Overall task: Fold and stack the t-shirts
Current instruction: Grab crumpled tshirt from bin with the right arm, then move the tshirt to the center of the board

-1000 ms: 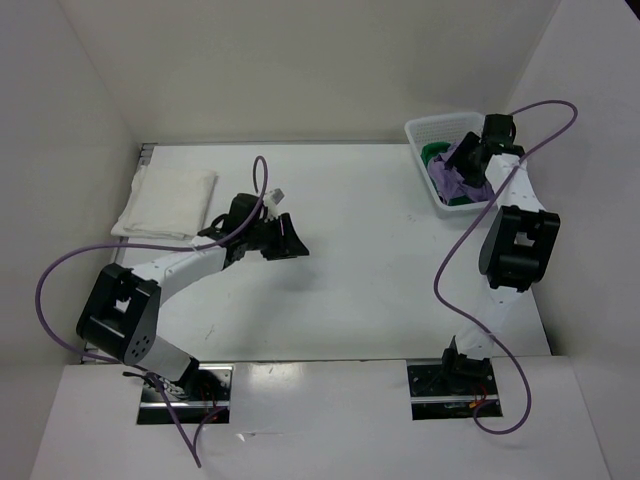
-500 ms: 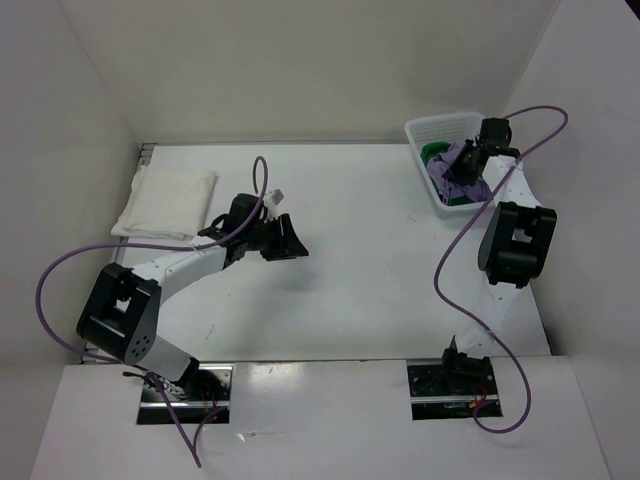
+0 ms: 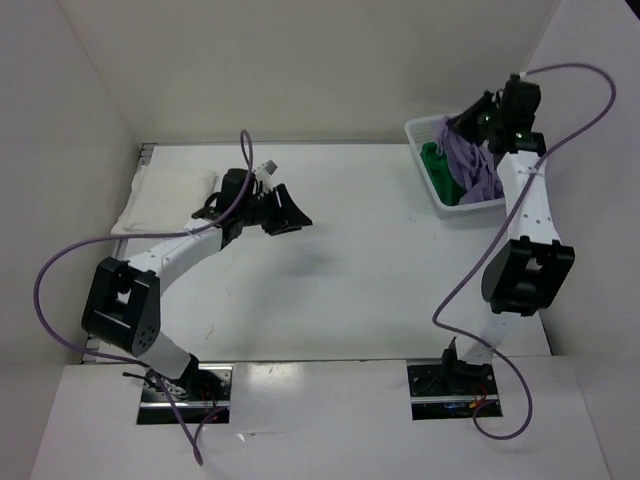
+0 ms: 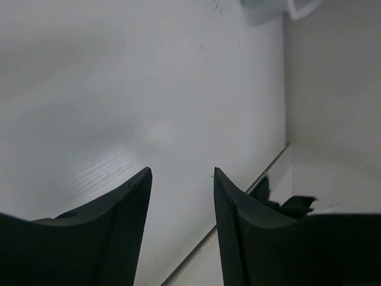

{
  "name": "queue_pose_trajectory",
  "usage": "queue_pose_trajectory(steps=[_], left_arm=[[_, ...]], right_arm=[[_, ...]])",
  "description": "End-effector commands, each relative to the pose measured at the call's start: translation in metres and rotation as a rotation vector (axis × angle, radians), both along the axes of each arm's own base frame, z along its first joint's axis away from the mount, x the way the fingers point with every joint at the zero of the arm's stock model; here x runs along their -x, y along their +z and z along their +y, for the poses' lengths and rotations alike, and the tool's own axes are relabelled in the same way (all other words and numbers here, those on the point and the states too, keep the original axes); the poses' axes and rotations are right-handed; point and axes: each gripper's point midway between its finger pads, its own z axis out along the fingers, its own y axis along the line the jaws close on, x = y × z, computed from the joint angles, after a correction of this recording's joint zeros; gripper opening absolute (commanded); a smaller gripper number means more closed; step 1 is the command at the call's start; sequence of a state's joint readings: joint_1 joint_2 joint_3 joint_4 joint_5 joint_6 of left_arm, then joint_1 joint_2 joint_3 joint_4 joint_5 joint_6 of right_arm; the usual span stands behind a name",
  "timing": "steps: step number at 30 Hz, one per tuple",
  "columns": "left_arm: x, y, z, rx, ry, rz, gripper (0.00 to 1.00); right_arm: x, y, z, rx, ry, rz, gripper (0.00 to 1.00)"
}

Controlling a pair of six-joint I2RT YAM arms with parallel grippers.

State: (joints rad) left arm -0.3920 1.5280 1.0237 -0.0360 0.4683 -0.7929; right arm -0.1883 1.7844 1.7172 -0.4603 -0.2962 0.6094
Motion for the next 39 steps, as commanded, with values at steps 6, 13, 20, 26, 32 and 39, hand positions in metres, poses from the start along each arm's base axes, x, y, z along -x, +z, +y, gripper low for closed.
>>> queue_pose_trajectory(steps=[6, 13, 20, 26, 32, 39], left_arm=[[-0.07, 0.056, 0.037, 0.214, 0.167, -0.007, 0.54], [-0.083, 0.048, 0.143, 0.244, 0.473, 0.022, 0.54], [-0.072, 0.045, 0.206, 0.21, 0.645, 0.003, 0.57], [-0.055, 0.014, 0.222, -0.001, 0.667, -0.016, 0.57], [-0.023, -0.019, 0.225, -0.253, 0.636, 0.015, 0.6], [0.026, -0.052, 0.18, -0.363, 0.442, 0.146, 0.7]], right_arm=[[0.145, 0.364, 0.183, -0.095, 0.538, -0.874, 0.0], [0.229, 0.426, 0.237, -0.235, 0.815, -1.062, 0.0], [0.123, 0.271, 0.24, -0.282, 0.749, -0.669, 0.0], [0.05, 0.062, 0.194, -0.258, 0.519, -0.267, 0.0], [0.034, -0.032, 0.186, -0.246, 0.468, -0.033, 0.0], [0.034, -0.008, 0.181, -0.194, 0.465, -0.078, 0.0]])
